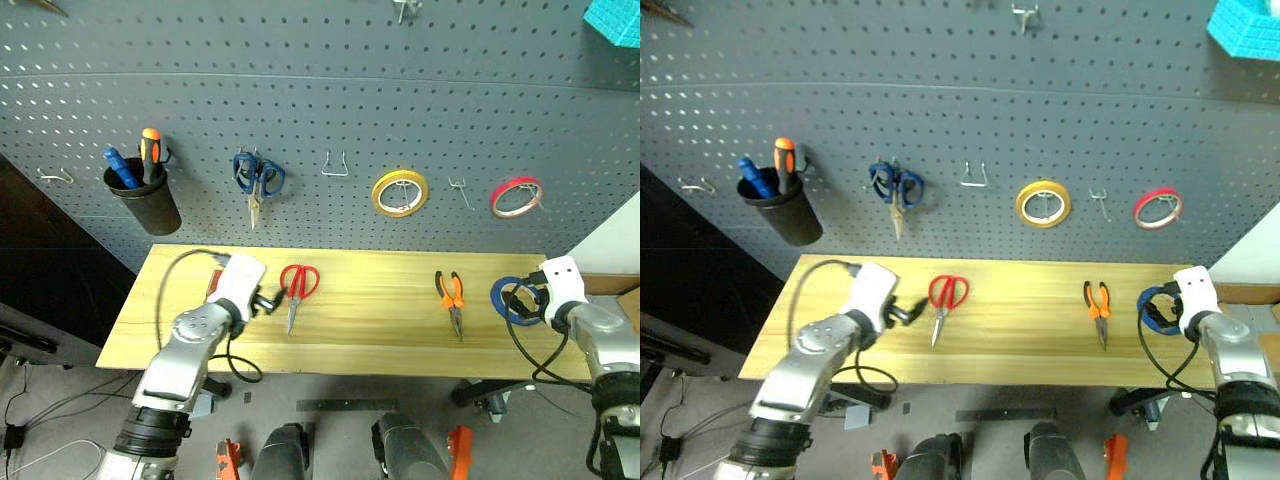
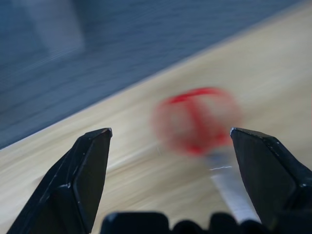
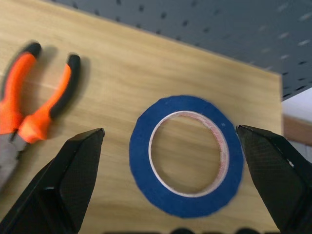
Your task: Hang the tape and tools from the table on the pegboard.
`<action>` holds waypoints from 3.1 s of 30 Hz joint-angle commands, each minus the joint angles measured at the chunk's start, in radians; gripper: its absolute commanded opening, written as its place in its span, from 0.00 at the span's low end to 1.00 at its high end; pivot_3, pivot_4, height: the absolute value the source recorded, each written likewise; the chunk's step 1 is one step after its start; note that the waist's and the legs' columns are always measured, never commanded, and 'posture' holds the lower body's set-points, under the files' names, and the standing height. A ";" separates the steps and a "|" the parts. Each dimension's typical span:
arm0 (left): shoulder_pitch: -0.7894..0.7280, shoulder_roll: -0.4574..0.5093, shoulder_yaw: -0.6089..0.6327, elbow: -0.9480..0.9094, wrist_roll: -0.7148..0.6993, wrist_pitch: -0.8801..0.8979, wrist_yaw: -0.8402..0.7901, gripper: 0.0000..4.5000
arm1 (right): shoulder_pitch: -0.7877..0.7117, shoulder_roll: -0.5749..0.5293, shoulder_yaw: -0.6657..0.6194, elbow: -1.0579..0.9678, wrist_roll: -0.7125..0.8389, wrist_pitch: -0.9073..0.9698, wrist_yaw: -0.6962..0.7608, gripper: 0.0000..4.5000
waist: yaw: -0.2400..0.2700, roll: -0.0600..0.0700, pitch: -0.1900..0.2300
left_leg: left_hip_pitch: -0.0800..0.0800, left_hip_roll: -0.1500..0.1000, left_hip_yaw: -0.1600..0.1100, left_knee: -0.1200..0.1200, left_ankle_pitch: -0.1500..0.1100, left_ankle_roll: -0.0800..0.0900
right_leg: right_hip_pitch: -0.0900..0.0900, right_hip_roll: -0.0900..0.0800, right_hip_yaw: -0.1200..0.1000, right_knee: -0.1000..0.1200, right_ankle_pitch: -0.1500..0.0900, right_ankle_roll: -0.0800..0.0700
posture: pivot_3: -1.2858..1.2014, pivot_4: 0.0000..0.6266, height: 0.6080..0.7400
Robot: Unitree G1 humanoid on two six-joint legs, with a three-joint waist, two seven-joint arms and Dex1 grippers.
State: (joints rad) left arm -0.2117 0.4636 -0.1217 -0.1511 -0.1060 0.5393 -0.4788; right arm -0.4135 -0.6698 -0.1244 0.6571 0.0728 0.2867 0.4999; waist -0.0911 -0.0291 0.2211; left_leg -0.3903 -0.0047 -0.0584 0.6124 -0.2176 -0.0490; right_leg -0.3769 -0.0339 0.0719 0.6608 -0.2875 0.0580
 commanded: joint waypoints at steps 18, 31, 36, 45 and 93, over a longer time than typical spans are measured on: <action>-0.173 0.051 -0.165 -0.182 -0.095 0.039 -0.336 0.94 | -0.321 0.016 0.165 0.541 -0.159 0.018 0.148 0.78 | -0.009 -0.004 0.060 | -0.011 0.000 0.000 0.003 -0.001 0.001 | -0.010 -0.002 0.000 0.003 0.000 0.000 | 0.47 0.48 1.00; -0.174 0.025 -0.141 -0.200 -0.118 0.016 -0.334 0.94 | -0.239 0.020 0.249 0.514 -0.257 -0.142 0.083 0.09 | 0.003 -0.008 0.059 | -0.010 0.000 -0.007 0.018 -0.001 0.002 | -0.001 -0.002 -0.004 0.001 0.005 0.007 | 0.47 0.42 1.00; -0.191 -0.024 -0.113 -0.196 -0.174 -0.009 -0.351 0.94 | 0.015 -0.083 0.189 0.015 -0.247 -0.163 0.069 0.09 | 0.011 -0.006 0.059 | -0.011 0.000 -0.009 0.018 -0.001 0.002 | 0.000 -0.004 -0.005 0.002 0.005 0.007 | 0.46 0.42 1.00; -0.202 -0.046 -0.083 -0.185 -0.269 -0.054 -0.422 0.94 | 0.464 -0.023 -0.019 -0.970 -0.311 0.069 -0.110 0.09 | -0.021 0.000 0.061 | -0.019 0.001 -0.008 0.017 -0.001 0.002 | -0.012 -0.002 -0.002 0.004 0.005 0.008 | 0.43 0.44 1.00; -0.230 0.118 -0.072 0.132 -0.072 -0.388 -0.533 0.94 | -0.002 0.537 -0.059 -0.650 -0.172 0.606 -0.374 0.99 | -0.023 0.000 0.061 | -0.027 0.001 -0.011 0.021 0.009 0.001 | -0.027 -0.003 -0.003 0.020 0.009 0.002 | 0.45 0.40 1.00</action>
State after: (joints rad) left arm -0.4262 0.5844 -0.1930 -0.0071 -0.1792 0.1729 -1.0006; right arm -0.3902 -0.1210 -0.1433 -0.0407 -0.1252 0.8861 0.1426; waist -0.1140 -0.0295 0.2822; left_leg -0.4172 -0.0041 -0.0681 0.6335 -0.2083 -0.0474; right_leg -0.4037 -0.0367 0.0692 0.6809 -0.2781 0.0600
